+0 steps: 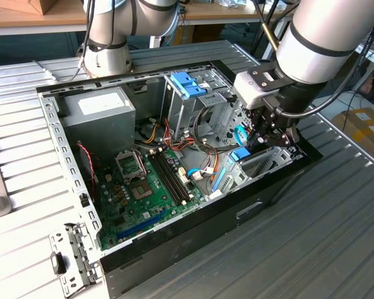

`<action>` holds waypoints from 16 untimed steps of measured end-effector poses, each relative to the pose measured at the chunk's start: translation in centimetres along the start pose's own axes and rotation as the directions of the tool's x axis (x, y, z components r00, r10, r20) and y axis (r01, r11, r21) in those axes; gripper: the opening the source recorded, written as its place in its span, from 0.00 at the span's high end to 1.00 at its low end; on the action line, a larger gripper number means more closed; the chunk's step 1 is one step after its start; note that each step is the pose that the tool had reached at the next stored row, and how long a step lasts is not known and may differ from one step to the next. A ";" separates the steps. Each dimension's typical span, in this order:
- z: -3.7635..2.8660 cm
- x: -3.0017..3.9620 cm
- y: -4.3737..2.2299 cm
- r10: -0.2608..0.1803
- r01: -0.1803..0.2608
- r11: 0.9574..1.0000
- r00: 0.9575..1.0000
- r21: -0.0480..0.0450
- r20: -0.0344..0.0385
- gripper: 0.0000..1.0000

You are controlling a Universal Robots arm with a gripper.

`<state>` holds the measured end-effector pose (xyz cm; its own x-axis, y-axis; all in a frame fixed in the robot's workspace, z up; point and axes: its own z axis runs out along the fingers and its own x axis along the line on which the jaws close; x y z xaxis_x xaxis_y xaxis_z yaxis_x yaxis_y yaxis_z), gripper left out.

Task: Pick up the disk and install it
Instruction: 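Insert the second disk wire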

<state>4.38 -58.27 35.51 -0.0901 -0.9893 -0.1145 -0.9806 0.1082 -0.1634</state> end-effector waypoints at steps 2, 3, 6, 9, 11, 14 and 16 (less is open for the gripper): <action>-0.07 0.05 0.47 0.000 0.000 1.000 1.000 0.000 0.001 0.84; -0.10 0.07 0.71 0.000 0.000 1.000 1.000 0.000 0.001 0.84; -0.12 0.08 0.80 0.000 0.000 1.000 1.000 0.000 0.001 0.84; -0.12 0.08 0.81 0.000 0.000 1.000 1.000 0.000 0.001 0.84; -0.10 0.08 0.83 -0.001 0.001 1.000 1.000 0.014 0.003 0.84; -0.05 0.08 0.82 -0.005 0.004 0.999 1.000 0.047 0.006 0.84; -0.03 0.09 0.83 -0.007 0.006 0.998 1.000 0.067 0.008 0.84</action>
<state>3.55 -58.27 35.40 -0.0821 -0.9892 -0.1215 -0.9673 0.1084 -0.2292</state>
